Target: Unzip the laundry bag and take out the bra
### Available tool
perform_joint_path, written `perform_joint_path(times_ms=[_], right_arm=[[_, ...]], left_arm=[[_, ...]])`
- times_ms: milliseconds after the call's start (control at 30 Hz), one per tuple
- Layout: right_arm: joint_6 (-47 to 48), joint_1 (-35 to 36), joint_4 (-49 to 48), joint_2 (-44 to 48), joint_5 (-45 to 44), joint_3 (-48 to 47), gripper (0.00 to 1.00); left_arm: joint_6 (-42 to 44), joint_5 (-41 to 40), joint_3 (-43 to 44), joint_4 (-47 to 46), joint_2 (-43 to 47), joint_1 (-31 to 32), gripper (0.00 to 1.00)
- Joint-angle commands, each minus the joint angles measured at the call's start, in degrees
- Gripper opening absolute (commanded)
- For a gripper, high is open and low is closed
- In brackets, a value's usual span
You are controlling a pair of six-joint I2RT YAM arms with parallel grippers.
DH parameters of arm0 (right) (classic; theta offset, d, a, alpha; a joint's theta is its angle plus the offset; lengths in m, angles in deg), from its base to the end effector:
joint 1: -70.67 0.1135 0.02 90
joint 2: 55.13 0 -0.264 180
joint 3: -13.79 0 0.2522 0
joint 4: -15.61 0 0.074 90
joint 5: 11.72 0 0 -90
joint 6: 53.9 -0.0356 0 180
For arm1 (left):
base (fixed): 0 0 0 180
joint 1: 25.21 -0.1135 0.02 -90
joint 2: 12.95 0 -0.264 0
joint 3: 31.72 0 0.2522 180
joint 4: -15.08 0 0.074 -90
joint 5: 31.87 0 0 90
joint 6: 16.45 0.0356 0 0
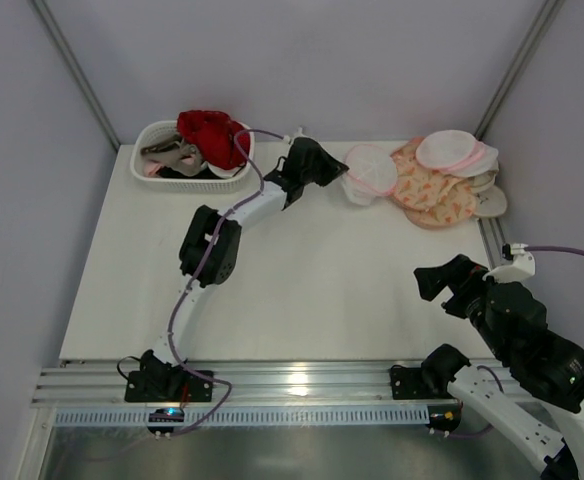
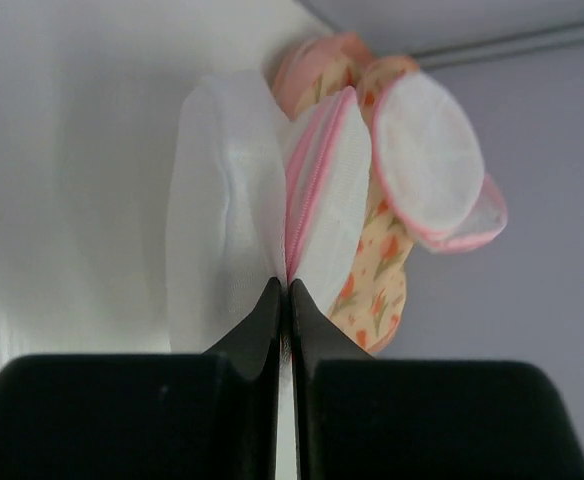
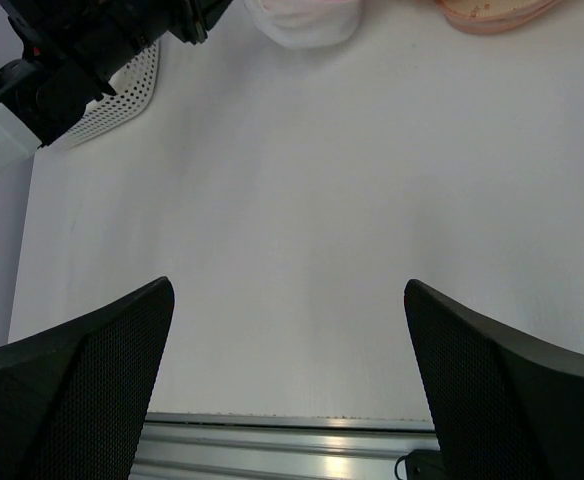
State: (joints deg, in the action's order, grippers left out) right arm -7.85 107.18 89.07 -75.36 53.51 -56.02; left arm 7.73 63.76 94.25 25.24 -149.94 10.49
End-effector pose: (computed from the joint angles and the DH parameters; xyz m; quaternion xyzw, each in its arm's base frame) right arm 0.0354 0.0077 0.3537 0.1699 0.8093 0.2069 0.5229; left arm 0.4549 -0.3312 0.2058 -0.1873 0.8029 -0.4628 0.3257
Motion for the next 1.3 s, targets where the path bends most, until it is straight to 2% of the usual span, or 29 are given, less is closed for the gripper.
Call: perform_joint_path(times_ms=[0, 100, 167, 333, 400, 700, 800, 833, 900, 933, 1033, 1100, 1167, 1200, 1267], right_arm=[[0.79, -0.21, 1.82, 0.54, -1.15, -1.60, 0.99], [0.88, -0.21, 2.96, 0.98, -1.77, -1.95, 0.99], [0.96, -0.30, 3.49, 1.16, -2.29, -2.30, 0.99], [1.23, -0.21, 4.54, 1.07, -2.65, -2.83, 0.99], [1.23, -0.30, 4.20, 0.98, -2.91, -2.40, 0.99], [2.20, -0.21, 0.15, -1.21, -0.11, 0.06, 0.99], [2.11, -0.30, -0.20, -1.48, 0.87, 0.42, 1.00], [2.11, -0.30, -0.20, -1.31, 0.96, 0.77, 0.99], [2.11, -0.21, -0.46, -1.13, 1.39, 1.03, 1.00], [2.11, -0.21, -0.46, -1.13, 1.40, 1.21, 0.99], [2.02, -0.30, -0.55, -1.22, 1.83, 1.21, 0.99], [2.11, -0.30, -0.38, -1.04, 2.01, 1.21, 1.00], [2.11, -0.21, -0.38, -0.60, 2.19, 1.21, 1.00], [2.11, -0.21, -0.46, -0.51, 2.10, 1.30, 0.99], [2.54, -0.21, -0.90, -0.25, 2.62, 1.47, 0.99]], left_arm=[[-5.10, -1.76, 9.59, -0.72, -5.80, -4.05, 0.00], [-8.44, -1.85, 19.08, -0.18, -11.97, -6.69, 0.00], [-11.07, -2.46, 23.65, -3.07, -14.96, -8.18, 0.00], [-21.87, -1.68, 33.33, -9.31, -26.81, -9.16, 0.00], [-23.03, -0.53, 36.23, -10.29, -29.20, -8.38, 0.00], [-23.12, 7.37, 31.33, -18.88, -29.92, -5.12, 0.01], [-22.51, 8.78, 27.29, -23.89, -27.29, -5.12, 0.23], [-22.16, 9.13, 25.19, -24.70, -26.41, -5.12, 0.44], [-20.67, 10.27, 22.55, -26.10, -22.81, -5.03, 0.74], [-20.23, 10.72, 19.49, -26.55, -21.40, -5.03, 0.98], [-17.51, 11.33, 13.59, -28.22, -14.73, -5.03, 0.99], [-13.49, 11.16, 5.43, -27.61, -7.21, -5.29, 1.00], [-9.00, 10.02, -0.03, -23.75, -1.29, -5.38, 0.99], [-3.93, 9.84, -4.67, -22.17, 1.61, -5.38, 0.99], [0.15, 10.10, -8.30, -16.90, 9.61, -5.47, 0.99]])
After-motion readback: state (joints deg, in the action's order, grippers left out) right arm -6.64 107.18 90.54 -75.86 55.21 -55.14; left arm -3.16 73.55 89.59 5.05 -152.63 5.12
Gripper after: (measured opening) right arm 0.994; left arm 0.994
